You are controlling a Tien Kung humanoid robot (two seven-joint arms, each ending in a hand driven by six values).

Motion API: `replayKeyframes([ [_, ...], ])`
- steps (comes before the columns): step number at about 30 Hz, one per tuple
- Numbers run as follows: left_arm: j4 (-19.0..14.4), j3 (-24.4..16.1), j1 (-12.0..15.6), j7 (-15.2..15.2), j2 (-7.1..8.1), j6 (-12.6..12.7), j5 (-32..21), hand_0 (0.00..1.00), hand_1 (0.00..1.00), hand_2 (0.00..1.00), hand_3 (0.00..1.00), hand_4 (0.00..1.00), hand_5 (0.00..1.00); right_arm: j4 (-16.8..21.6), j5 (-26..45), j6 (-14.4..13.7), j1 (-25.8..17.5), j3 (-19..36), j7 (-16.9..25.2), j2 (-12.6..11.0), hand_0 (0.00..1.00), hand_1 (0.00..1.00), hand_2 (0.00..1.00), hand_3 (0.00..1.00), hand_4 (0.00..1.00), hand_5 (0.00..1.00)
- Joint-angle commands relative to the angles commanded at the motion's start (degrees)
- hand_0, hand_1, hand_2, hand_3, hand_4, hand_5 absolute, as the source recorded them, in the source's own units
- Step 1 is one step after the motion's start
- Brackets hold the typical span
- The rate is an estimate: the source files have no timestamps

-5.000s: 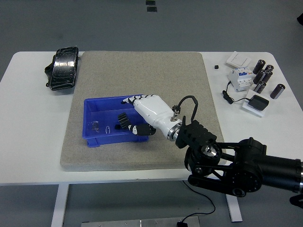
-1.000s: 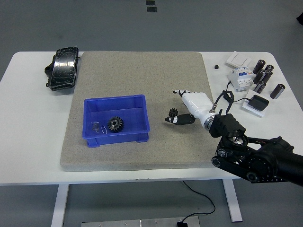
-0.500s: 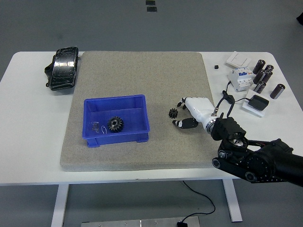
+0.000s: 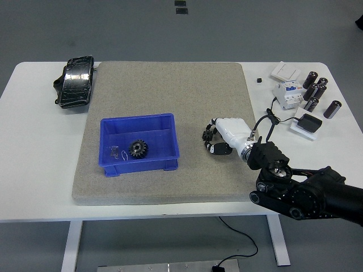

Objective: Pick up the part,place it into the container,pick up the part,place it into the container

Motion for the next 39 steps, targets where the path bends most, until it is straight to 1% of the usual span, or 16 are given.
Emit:
replayKeyframes([
  [1, 0.01, 0.01, 0.02, -0.02, -0.01, 0.0, -0.02, 0.681, 0.662, 0.607, 0.553, 0.535, 0.528, 0.0, -0.01, -0.04, 0.0, -0.11, -0.03, 0.02, 0.279, 0.435, 0.521, 0.67, 0.654, 0.307],
  [6, -0.04, 0.01, 0.17, 0.0, -0.04, 0.1, -0.09, 0.681, 0.662, 0.607, 0.553, 0.535, 0.528, 0.17, -0.08, -0.25, -0.02, -0.33, -0.05, 0.05, 0.279, 0.435, 0.521, 0.67, 0.654, 0.307],
  [7, -0.04, 0.01, 0.2, -0.02, -0.04, 0.12, -0.11, 0.681, 0.663, 0.606, 0.553, 0.534, 0.528, 0.2, -0.08, -0.26, -0.03, -0.37, -0.04, 0.05, 0.295, 0.448, 0.46, 0.665, 0.533, 0.034],
  [12, -0.04, 0.09, 0.36, -0.28, -0.02, 0.34, -0.49, 0.681, 0.663, 0.606, 0.553, 0.534, 0.528, 0.26, 0.09, -0.31, -0.16, -0.68, 0.03, 0.13, 0.295, 0.448, 0.46, 0.665, 0.533, 0.034],
  [13, -0.04, 0.1, 0.38, -0.3, -0.02, 0.37, -0.53, 0.681, 0.663, 0.606, 0.553, 0.535, 0.529, 0.25, 0.14, -0.3, -0.17, -0.71, 0.05, 0.17, 0.3, 0.448, 0.424, 0.643, 0.558, 0.002],
  [18, -0.06, 0.15, 0.44, -0.38, 0.0, 0.46, -0.62, 0.681, 0.663, 0.606, 0.553, 0.535, 0.529, 0.13, 0.31, -0.51, -0.22, -0.92, 0.22, 0.31, 0.3, 0.448, 0.424, 0.643, 0.558, 0.002],
  [19, -0.07, 0.15, 0.45, -0.39, 0.01, 0.48, -0.62, 0.681, 0.663, 0.607, 0.553, 0.535, 0.531, 0.09, 0.38, -0.62, -0.24, -0.93, 0.29, 0.33, 0.304, 0.454, 0.417, 0.64, 0.544, 0.002],
  [30, -0.01, 0.06, 0.35, -0.55, 0.08, 0.59, -0.48, 0.681, 0.663, 0.607, 0.553, 0.535, 0.531, 0.2, 0.91, -1.4, -0.26, -0.5, 0.76, 0.09, 0.304, 0.455, 0.411, 0.636, 0.551, 0.002],
  [36, 0.01, 0.09, 0.26, -0.66, 0.04, 0.72, -0.56, 0.681, 0.664, 0.607, 0.553, 0.536, 0.53, 1.1, 1.71, -1.98, -0.52, 1.34, 1.15, -0.62, 0.303, 0.454, 0.41, 0.637, 0.559, 0.002],
  [39, 0.0, 0.1, 0.21, -0.7, 0.05, 0.8, -0.55, 0.681, 0.666, 0.609, 0.553, 0.536, 0.53, 2.26, 1.04, -2.33, -0.62, 2.93, 0.98, -1.15, 0.306, 0.46, 0.405, 0.64, 0.564, 0.002],
])
